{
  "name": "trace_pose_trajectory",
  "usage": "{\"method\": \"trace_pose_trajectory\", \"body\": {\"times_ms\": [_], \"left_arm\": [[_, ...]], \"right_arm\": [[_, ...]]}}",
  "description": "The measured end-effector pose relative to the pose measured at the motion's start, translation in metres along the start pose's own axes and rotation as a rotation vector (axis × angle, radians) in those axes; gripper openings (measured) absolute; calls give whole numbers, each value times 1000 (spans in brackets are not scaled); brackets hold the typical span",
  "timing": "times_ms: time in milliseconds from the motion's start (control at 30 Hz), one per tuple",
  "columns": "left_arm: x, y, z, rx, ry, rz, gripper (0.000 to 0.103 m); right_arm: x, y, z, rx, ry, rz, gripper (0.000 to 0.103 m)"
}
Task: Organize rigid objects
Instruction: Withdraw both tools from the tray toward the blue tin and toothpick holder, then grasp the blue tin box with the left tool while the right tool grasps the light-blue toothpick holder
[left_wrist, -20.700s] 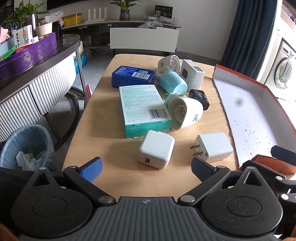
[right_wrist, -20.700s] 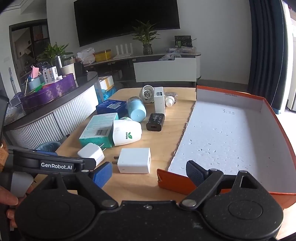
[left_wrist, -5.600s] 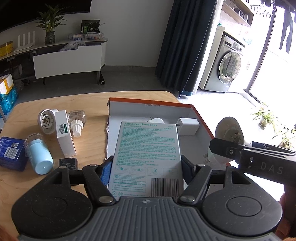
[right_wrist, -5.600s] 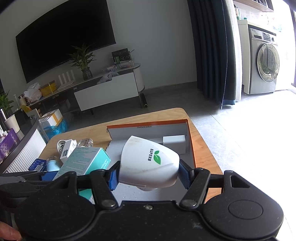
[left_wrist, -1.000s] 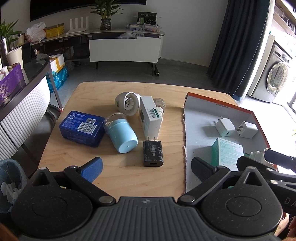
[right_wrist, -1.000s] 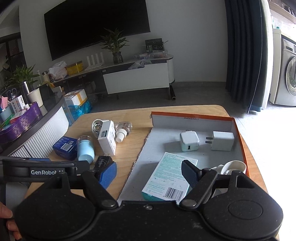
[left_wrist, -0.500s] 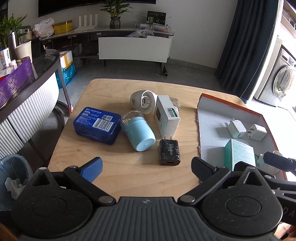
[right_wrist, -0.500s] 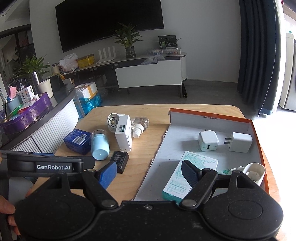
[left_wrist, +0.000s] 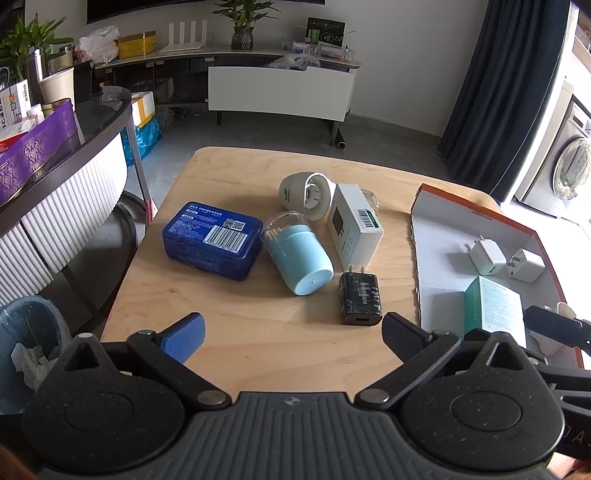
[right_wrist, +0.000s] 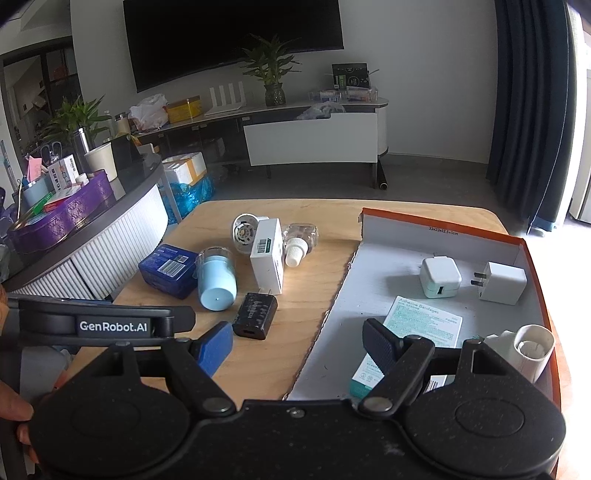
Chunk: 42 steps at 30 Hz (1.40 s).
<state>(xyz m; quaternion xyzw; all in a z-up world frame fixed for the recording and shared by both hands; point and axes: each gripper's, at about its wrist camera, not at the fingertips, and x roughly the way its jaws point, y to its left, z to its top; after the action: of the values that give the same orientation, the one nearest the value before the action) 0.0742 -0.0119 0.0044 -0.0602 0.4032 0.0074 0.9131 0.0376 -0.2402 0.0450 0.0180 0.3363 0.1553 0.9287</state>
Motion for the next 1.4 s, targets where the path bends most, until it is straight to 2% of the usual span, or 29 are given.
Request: {"method": "trace_pose_trajectory", "body": {"times_ms": [533, 867, 1067, 1400], "left_arm": [[10, 21, -3, -41, 22, 22, 103], [31, 46, 5, -56, 25, 84, 103], [55, 65, 20, -9, 19, 134, 103], [96, 68, 40, 141, 25, 99, 103]], "right_arm": [[12, 12, -2, -26, 27, 21, 91], [17, 12, -4, -26, 41, 22, 91], [20, 8, -5, -16, 46, 17, 91], [26, 10, -6, -13, 52, 21, 91]]}}
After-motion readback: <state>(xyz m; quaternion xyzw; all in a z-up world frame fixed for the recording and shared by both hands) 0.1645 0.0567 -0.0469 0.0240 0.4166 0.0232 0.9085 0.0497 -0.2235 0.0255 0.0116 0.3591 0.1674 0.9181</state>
